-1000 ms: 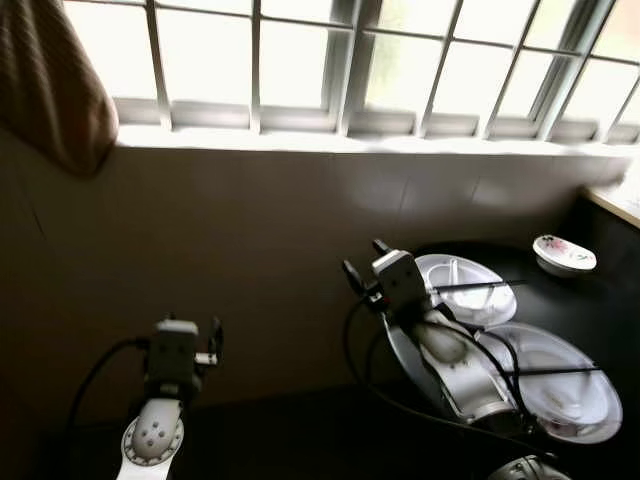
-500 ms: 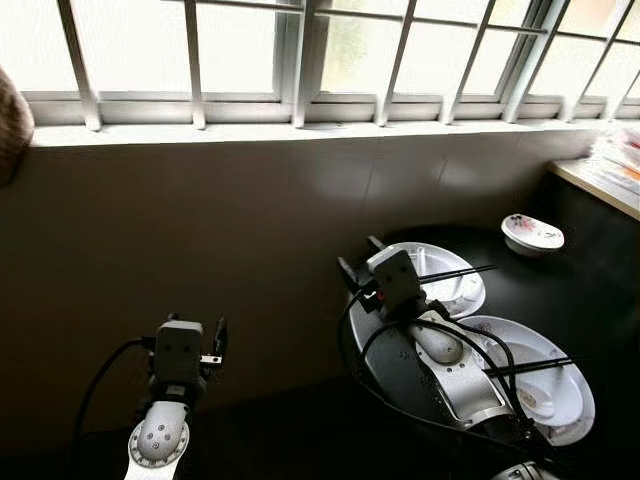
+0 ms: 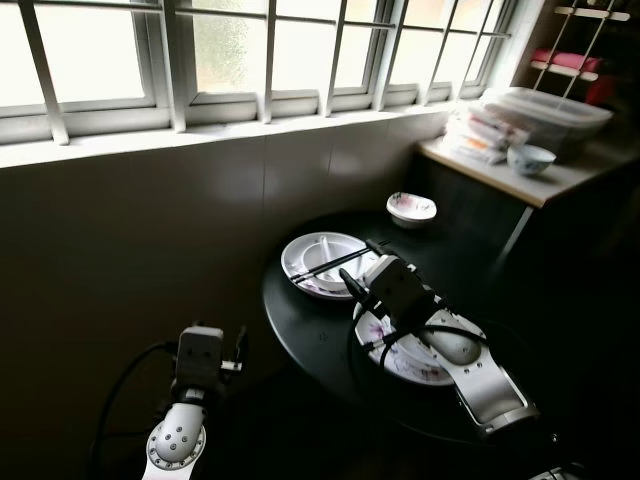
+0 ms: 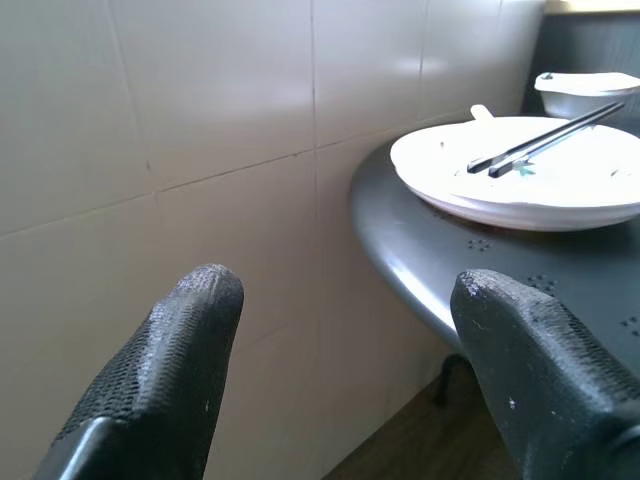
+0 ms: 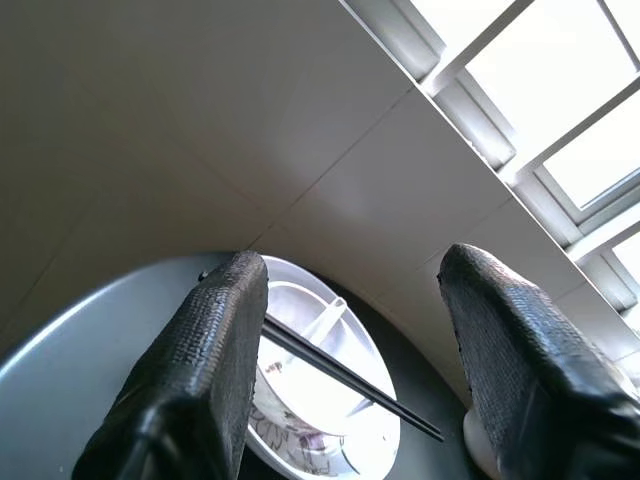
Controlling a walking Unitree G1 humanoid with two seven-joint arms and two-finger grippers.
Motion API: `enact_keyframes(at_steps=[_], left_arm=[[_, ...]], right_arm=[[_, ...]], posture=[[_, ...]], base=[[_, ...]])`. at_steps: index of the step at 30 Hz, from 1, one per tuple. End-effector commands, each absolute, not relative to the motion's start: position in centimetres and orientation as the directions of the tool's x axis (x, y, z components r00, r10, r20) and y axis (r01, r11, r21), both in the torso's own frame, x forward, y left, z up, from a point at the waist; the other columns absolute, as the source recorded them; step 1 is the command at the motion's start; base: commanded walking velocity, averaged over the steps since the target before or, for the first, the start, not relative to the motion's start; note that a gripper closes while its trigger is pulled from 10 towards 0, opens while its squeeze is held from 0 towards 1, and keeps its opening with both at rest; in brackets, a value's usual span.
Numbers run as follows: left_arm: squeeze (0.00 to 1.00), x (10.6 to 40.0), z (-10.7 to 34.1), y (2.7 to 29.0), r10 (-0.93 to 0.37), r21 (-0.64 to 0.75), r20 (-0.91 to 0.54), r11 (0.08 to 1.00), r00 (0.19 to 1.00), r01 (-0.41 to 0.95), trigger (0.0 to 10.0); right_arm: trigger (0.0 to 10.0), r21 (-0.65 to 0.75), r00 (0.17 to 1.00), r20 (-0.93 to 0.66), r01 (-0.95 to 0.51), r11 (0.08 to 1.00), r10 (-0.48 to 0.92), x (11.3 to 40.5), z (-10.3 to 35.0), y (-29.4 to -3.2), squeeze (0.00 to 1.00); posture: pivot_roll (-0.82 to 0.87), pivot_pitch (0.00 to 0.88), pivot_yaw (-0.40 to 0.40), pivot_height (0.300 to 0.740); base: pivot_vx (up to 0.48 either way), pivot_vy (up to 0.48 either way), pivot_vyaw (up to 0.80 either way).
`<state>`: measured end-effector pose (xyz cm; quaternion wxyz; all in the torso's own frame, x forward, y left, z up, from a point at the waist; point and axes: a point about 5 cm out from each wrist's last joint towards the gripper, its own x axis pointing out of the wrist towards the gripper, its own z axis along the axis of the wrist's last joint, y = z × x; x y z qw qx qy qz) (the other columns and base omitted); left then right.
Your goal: Kitchen organization
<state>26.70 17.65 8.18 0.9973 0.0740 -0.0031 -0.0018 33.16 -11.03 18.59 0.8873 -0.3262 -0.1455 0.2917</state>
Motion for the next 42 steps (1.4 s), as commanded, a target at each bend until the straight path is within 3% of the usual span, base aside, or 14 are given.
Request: enact_keyframes(at_steps=[1, 5, 8, 13, 15, 20, 29, 42], left_arm=[[0.0, 26.8, 8.1, 17.4, -0.011, 0.132, 0.003, 0.991, 1.0, 0.01, 10.0], [0.0, 27.0, 8.0, 17.3, -0.021, 0.128, -0.005, 0.992, 1.0, 0.021, 10.0], [0.0, 27.2, 7.9, 17.1, -0.027, 0.128, -0.01, 0.991, 1.0, 0.028, 10.0], [0.0, 27.3, 7.9, 17.1, -0.025, 0.124, -0.009, 0.992, 1.0, 0.026, 10.0], [0.0, 27.4, 7.9, 17.1, -0.024, 0.12, -0.007, 0.993, 1.0, 0.024, 10.0], [0.0, 27.4, 8.0, 17.3, -0.016, 0.111, -0.004, 0.994, 1.0, 0.017, 10.0], [0.0, 27.5, 7.9, 17.2, -0.021, 0.114, -0.008, 0.993, 1.0, 0.022, 10.0], [0.0, 27.5, 7.9, 17.2, -0.014, 0.107, -0.007, 0.994, 1.0, 0.015, 10.0]], right_arm=[[10.0, -0.696, 0.791, 0.008, -0.435, 0.571, 0.612, 33.5, 19.3, -12.6, 0.0], [10.0, -0.663, 0.714, -0.119, -0.575, 0.48, 0.69, 33.6, 21.1, -15.0, 0.0], [10.0, -0.677, 0.561, -0.331, -0.701, 0.224, 0.758, 32.8, 21.5, -16.7, 0.0], [10.0, -0.644, 0.511, -0.377, -0.744, 0.179, 0.773, 33.1, 21.8, -16.9, 0.0], [10.0, -0.582, 0.428, -0.435, -0.805, 0.115, 0.793, 33.6, 21.8, -16.7, 0.0], [10.0, -0.498, 0.327, -0.526, -0.867, 0.028, 0.785, 34.2, 20.5, -17.0, 0.0], [10.0, -0.435, 0.26, -0.612, -0.899, -0.043, 0.746, 35.4, 18.4, -15.8, 0.0], [10.0, -0.462, 0.272, -0.709, -0.876, -0.137, 0.65, 36.1, 16.1, -15.3, 0.0]], posture=[[0.03, 0.0, -0.054, 0.74], [0.01, 0.0, -0.048, 0.74], [0.0, 0.0, -0.051, 0.74], [0.01, 0.0, -0.055, 0.74], [0.02, 0.0, -0.06, 0.74], [0.03, 0.0, -0.062, 0.74], [0.04, 0.0, -0.06, 0.74], [0.07, 0.0, -0.071, 0.74]], base=[[0.0, 0.0, 0.0], [0.0, 0.0, 0.0], [0.0, 0.0, 0.0], [0.0, 0.0, 0.0], [0.0, 0.0, 0.0], [0.0, 0.0, 0.0], [0.0, 0.0, 0.0], [0.0, 0.0, 0.0]])
